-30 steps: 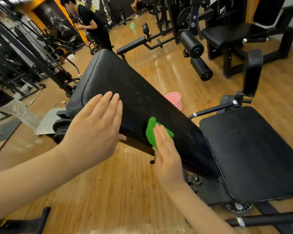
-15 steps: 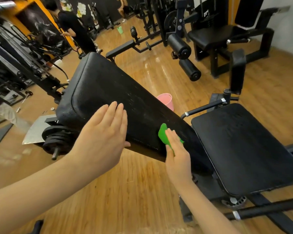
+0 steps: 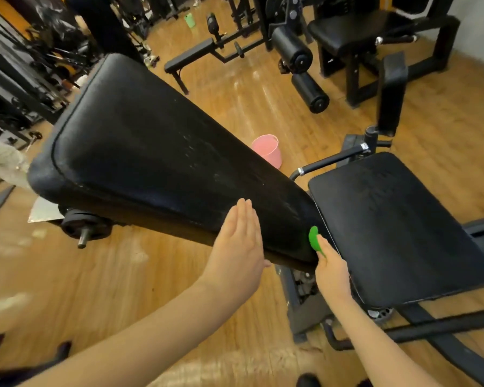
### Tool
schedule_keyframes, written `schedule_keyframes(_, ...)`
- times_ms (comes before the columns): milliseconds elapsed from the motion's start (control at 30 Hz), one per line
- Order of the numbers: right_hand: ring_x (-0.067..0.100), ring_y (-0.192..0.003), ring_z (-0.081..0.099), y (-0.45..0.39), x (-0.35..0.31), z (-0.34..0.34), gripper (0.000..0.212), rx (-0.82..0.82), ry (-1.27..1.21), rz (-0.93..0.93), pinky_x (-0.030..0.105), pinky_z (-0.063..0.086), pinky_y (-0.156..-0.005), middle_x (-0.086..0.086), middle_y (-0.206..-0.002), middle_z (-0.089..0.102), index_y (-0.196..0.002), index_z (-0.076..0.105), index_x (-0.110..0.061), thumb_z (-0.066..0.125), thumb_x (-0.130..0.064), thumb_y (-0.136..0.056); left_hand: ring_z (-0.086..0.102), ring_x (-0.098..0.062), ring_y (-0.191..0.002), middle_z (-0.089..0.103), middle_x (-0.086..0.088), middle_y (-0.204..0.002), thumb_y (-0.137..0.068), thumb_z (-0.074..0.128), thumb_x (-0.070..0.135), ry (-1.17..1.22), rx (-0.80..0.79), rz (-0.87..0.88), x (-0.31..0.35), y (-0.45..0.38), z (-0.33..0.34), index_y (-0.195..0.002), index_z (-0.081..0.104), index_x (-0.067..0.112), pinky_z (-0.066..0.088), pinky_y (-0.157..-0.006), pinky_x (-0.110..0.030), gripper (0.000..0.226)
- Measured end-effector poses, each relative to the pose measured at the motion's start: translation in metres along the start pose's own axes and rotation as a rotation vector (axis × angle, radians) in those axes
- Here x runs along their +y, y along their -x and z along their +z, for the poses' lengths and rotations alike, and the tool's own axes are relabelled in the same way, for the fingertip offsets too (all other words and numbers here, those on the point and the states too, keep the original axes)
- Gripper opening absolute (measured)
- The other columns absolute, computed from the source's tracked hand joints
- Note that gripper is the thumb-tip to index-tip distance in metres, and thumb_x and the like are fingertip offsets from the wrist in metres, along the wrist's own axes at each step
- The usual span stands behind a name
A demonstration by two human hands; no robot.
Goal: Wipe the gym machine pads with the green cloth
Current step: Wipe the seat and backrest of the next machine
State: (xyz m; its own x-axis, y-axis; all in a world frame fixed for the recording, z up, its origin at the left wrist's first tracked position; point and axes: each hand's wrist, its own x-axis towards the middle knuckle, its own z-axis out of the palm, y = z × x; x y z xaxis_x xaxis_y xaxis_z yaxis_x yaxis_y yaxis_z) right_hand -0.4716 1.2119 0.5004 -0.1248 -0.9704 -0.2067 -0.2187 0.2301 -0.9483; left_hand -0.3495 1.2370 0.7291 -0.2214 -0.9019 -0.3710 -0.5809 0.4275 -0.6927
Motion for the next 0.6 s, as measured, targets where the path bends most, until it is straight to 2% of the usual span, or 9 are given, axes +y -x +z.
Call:
schedule_keyframes(100,0.017,-0.133,0.038,-0.009,-0.010,-0.011,0.041,-0.024,-0.013,-0.005,0.022,0.024,-0.107,0.002,-0.139,0.047,-0.137,0.044,-0.012,0.042,-0.003,-0.097,-0.011,-0.046,-0.144,-0.010,-0.033,-0.155,-0.101,0.009,0.053,0.052,-0.024,-0.088,0.013,-0.006,0.000,-0.133,-0.020,-0.012,-0.005,-0.116,-0.052,0.078)
schedule_keyframes(233,-0.001,-0.136,0.023,0.013,-0.066,0.004,0.053,-0.090,-0.049,-0.366,0.009,0.016,-0.108,-0.015,-0.140,0.032,-0.139,0.028,-0.023,0.046,0.000,-0.094,-0.019,-0.045,-0.142,-0.017,-0.034,-0.153,-0.099,0.010,0.058,0.089,-0.050,-0.195,0.023,-0.009,-0.003,-0.132,-0.026,-0.015,-0.016,-0.110,-0.050,0.088)
schedule_keyframes(300,-0.003,-0.138,0.019,0.017,-0.063,0.012,0.057,-0.144,-0.027,-0.437,0.007,0.014,-0.109,-0.018,-0.143,0.028,-0.140,0.023,-0.025,0.046,0.000,-0.094,-0.025,-0.045,-0.139,-0.021,-0.034,-0.151,-0.098,0.009,0.060,0.105,-0.074,-0.238,0.030,-0.010,-0.005,-0.132,-0.028,-0.016,-0.019,-0.107,-0.050,0.091)
schedule_keyframes(467,-0.002,-0.137,0.024,-0.005,-0.001,-0.002,0.058,-0.161,-0.072,-0.365,0.017,0.022,-0.112,-0.008,-0.146,0.033,-0.141,0.027,-0.020,0.042,0.009,-0.093,-0.023,-0.046,-0.140,-0.030,-0.035,-0.145,-0.097,0.008,0.061,0.157,-0.103,-0.278,0.037,-0.014,-0.007,-0.126,-0.034,-0.018,-0.021,-0.106,-0.050,0.094)
schedule_keyframes(600,0.012,-0.139,0.027,-0.026,0.043,-0.016,0.053,-0.158,-0.013,-0.067,0.028,0.021,-0.113,-0.002,-0.148,0.033,-0.144,0.030,-0.019,0.039,0.003,-0.096,-0.025,-0.047,-0.138,-0.036,-0.036,-0.135,-0.097,0.008,0.061,0.169,-0.118,-0.280,0.042,-0.018,-0.005,-0.126,-0.033,-0.018,-0.021,-0.106,-0.050,0.094)
